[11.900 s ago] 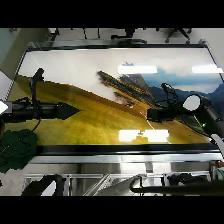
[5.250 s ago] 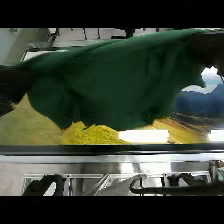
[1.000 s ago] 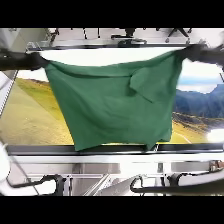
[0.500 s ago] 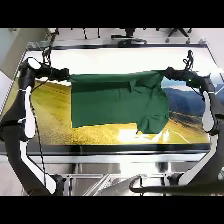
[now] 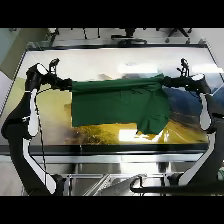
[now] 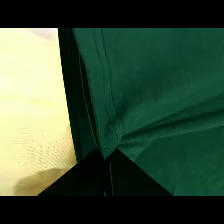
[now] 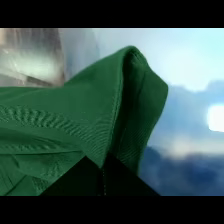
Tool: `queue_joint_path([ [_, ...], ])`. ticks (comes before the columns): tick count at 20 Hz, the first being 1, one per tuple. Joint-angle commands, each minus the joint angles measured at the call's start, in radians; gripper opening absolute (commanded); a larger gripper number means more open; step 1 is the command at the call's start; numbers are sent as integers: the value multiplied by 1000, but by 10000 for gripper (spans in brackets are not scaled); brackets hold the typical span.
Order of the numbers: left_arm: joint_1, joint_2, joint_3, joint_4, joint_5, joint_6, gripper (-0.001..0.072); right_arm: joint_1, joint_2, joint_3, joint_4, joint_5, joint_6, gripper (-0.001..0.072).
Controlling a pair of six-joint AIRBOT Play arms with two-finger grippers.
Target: Fold the shirts.
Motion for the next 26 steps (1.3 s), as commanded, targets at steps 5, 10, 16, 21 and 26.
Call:
queue_joint_path([
  [5, -56, -36, -1, 20, -14, -16, 12, 29, -7, 1, -19, 7, 5, 22],
  [10, -37, -35, 42, 24, -153, -68, 683, 8, 52, 2, -20, 87, 6, 374],
  [16, 63, 137, -122, -39, -374, -106, 701, -190, 243, -8, -24, 481, 142, 395],
  [21, 79, 389, -701, -63, -152, -53, 701, -263, 341, -232, -24, 652, 170, 364],
  [26, 30, 430, -910, -117, 87, -30, 700, -266, 491, -523, -149, 652, 183, 365],
])
